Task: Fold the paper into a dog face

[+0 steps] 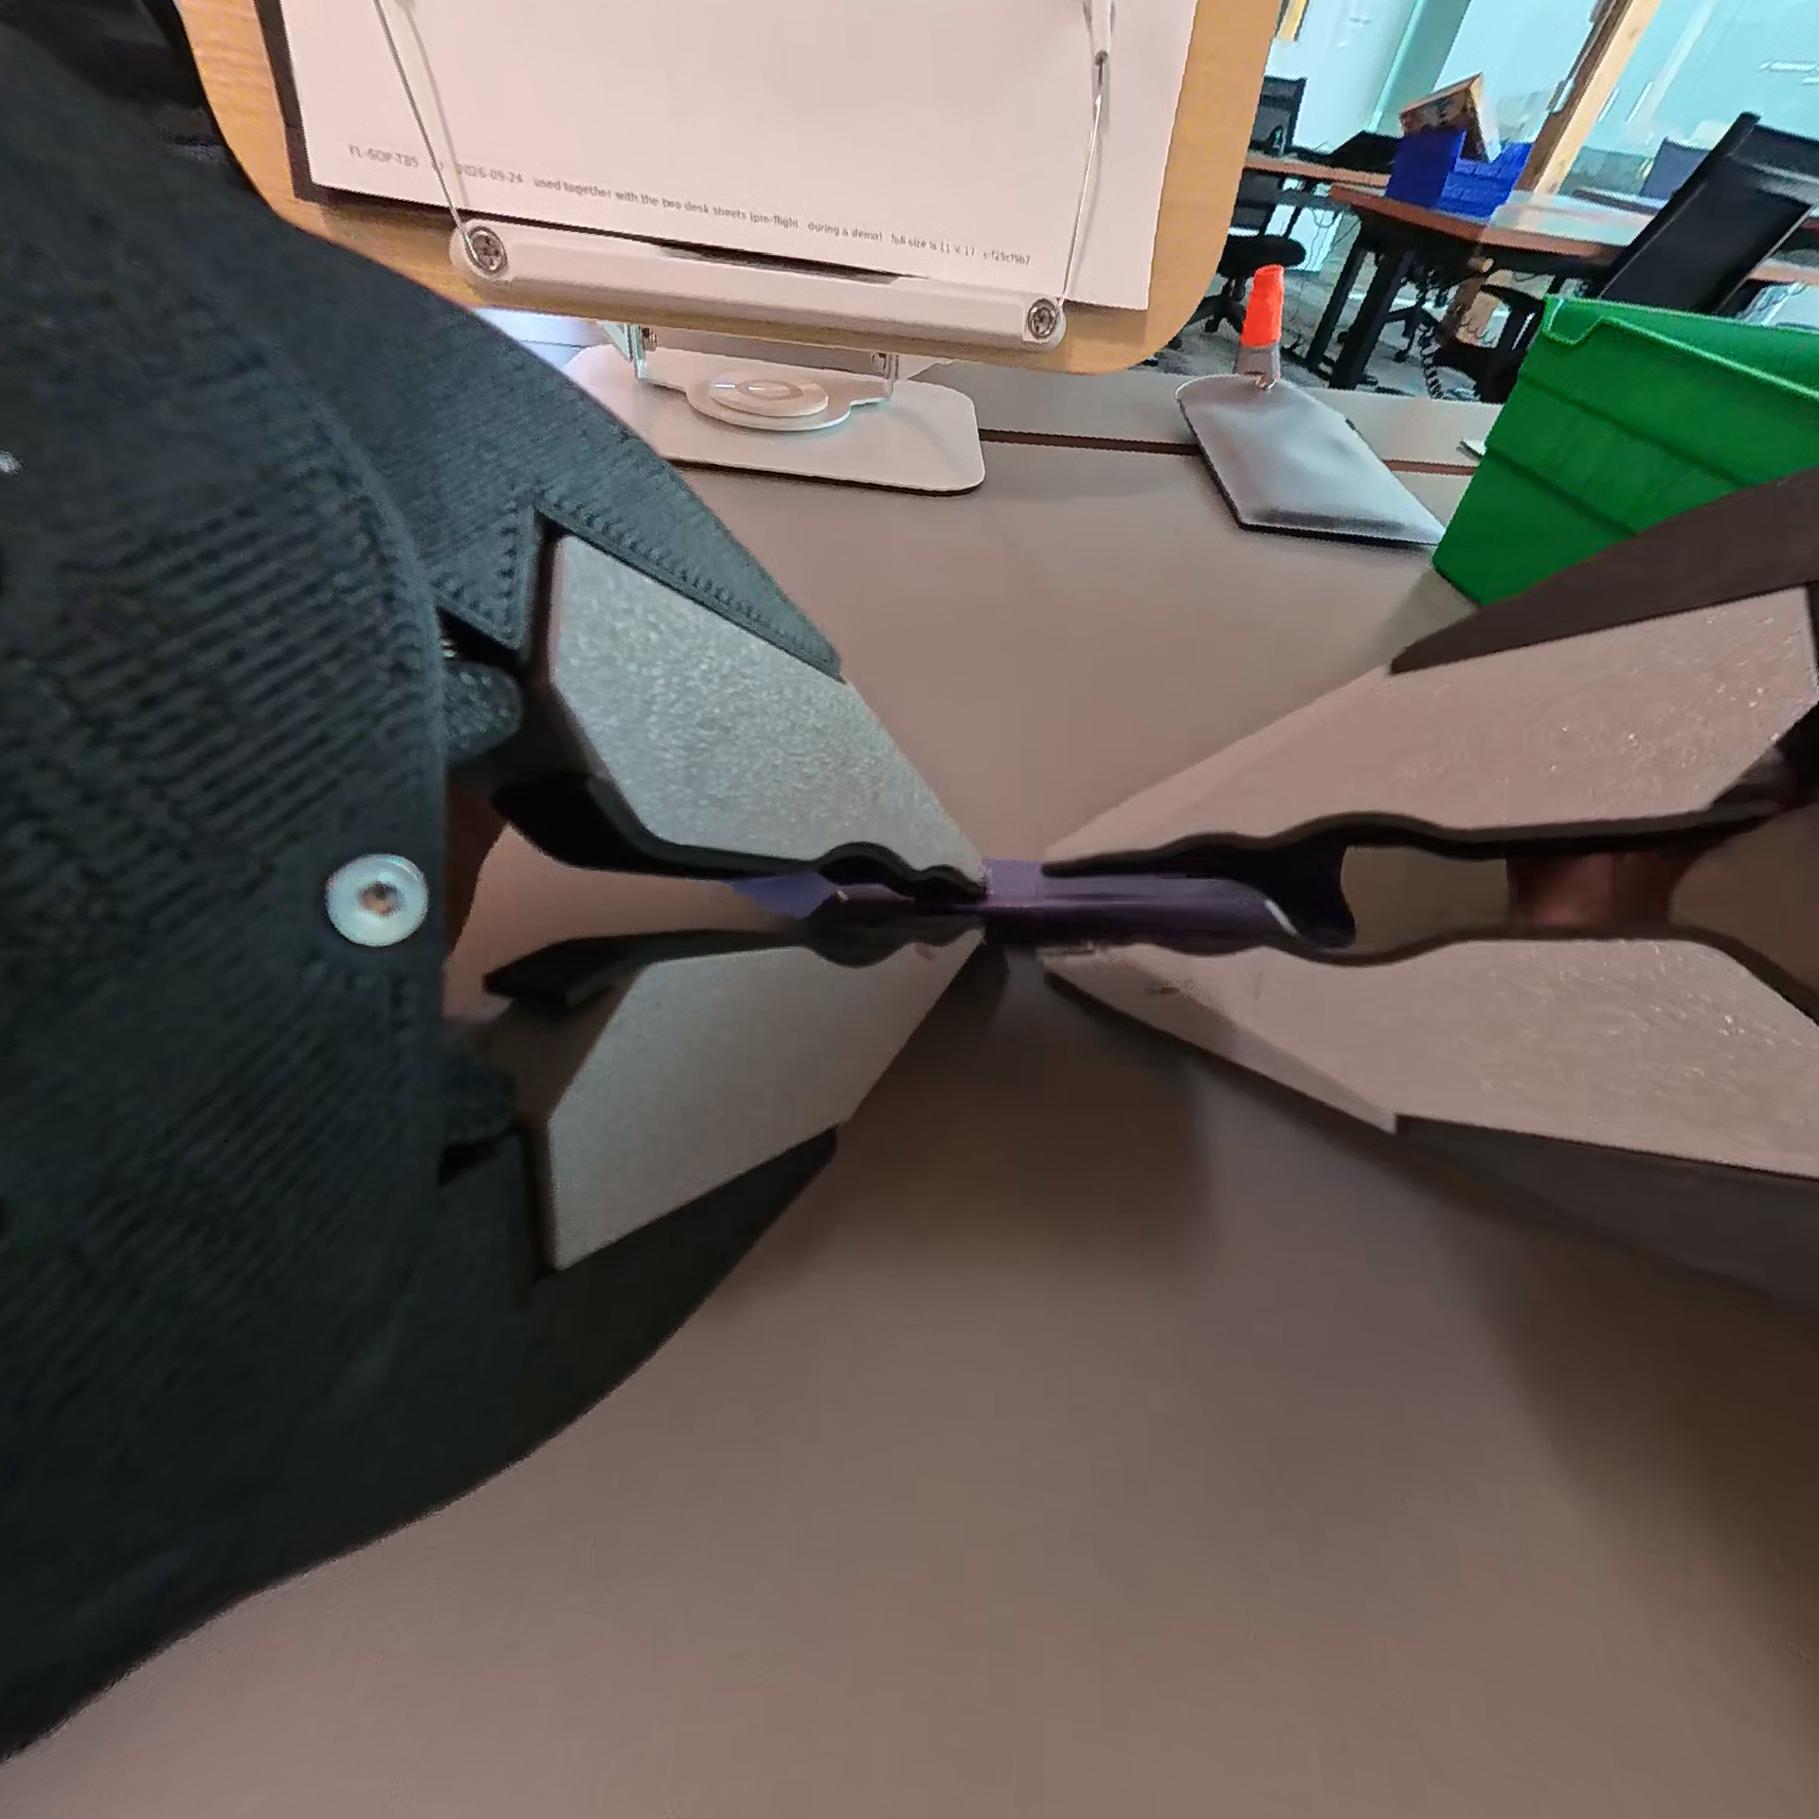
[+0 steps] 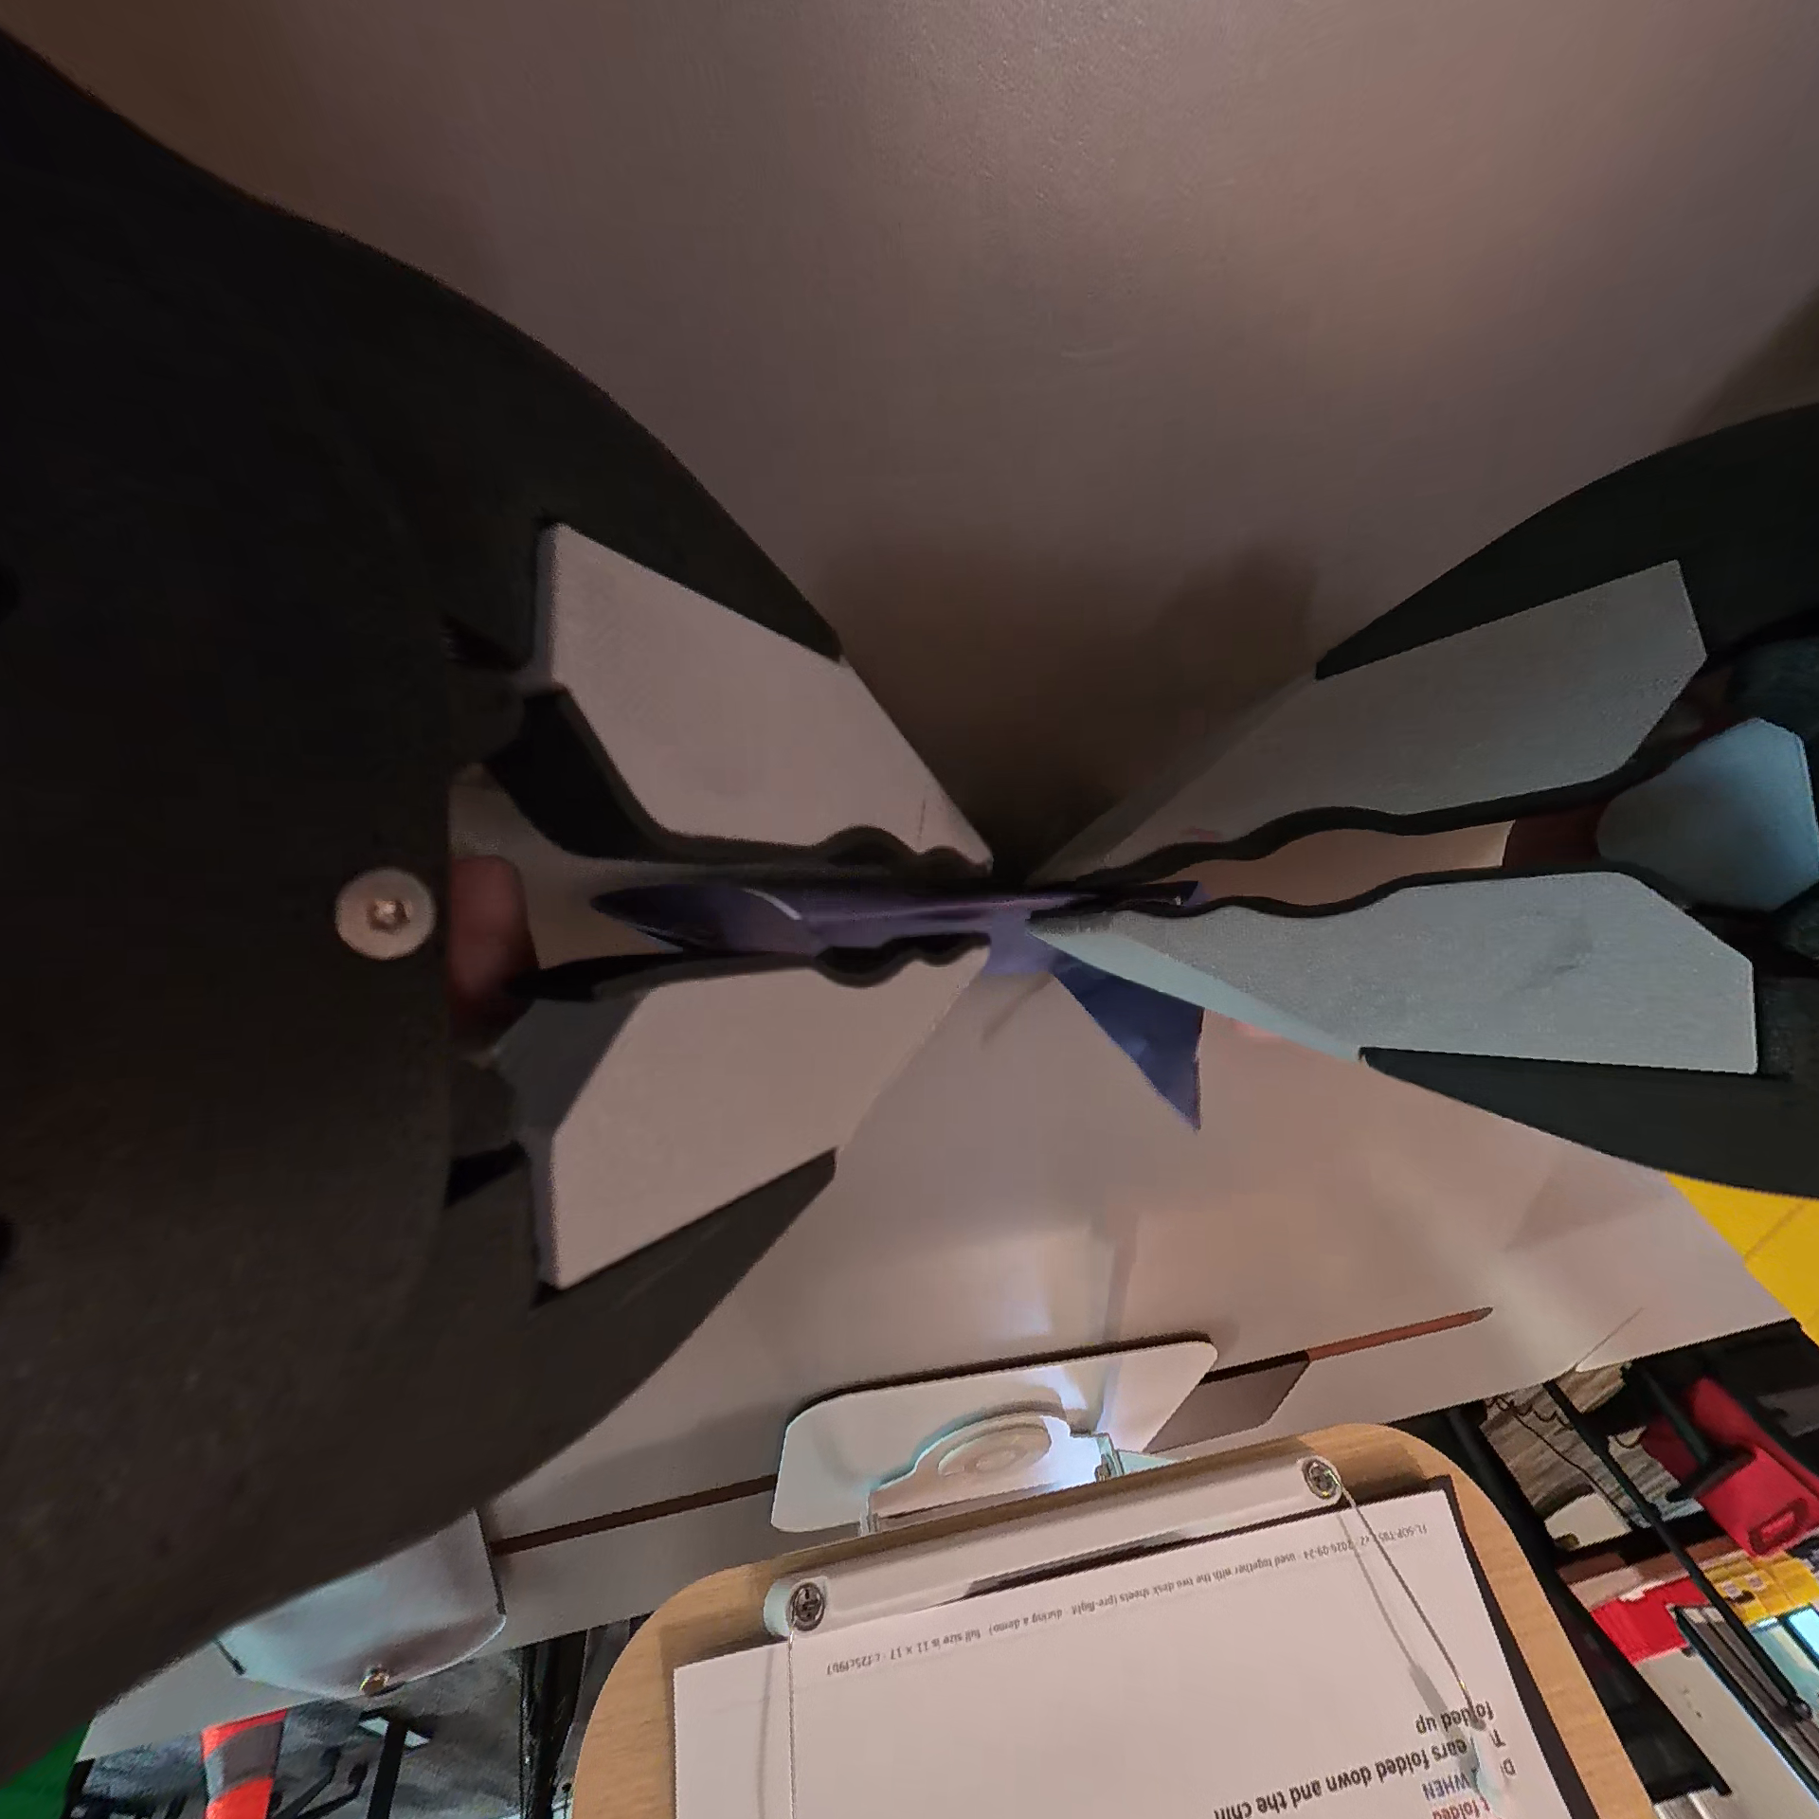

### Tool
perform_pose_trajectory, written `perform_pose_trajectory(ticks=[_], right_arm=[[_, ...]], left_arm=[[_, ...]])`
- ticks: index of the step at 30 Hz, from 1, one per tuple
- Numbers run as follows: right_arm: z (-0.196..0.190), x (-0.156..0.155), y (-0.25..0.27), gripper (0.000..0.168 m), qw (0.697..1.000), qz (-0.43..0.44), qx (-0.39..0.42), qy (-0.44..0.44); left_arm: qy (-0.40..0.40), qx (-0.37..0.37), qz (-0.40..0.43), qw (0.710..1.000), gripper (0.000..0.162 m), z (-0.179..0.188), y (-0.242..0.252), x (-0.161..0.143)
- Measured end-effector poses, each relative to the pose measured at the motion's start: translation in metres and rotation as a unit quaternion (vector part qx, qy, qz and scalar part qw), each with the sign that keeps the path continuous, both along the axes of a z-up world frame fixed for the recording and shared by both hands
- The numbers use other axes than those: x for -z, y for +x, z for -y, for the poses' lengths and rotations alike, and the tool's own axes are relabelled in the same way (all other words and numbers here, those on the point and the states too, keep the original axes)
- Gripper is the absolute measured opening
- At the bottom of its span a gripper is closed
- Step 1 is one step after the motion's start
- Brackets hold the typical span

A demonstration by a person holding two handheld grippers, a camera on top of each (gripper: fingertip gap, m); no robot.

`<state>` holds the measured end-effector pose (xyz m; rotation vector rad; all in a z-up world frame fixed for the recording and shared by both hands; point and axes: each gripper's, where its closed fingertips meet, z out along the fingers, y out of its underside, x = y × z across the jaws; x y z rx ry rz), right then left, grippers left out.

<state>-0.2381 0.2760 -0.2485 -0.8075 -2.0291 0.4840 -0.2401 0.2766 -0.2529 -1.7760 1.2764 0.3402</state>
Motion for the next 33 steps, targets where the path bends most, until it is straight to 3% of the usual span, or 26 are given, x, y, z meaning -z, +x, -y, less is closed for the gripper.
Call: perform_pose_trajectory(ticks=[4,33], right_arm=[[0.004,-0.001,-0.001,0.0,1.0,-0.002,-0.002,0.001],[-0.006,0.003,0.015,0.0,1.0,0.006,0.004,0.027]], left_arm=[[-0.004,-0.001,-0.005,1.0,0.0,-0.001,0.0,0.002],[-0.006,-0.005,0.016,1.0,0.0,0.006,-0.006,0.002]])
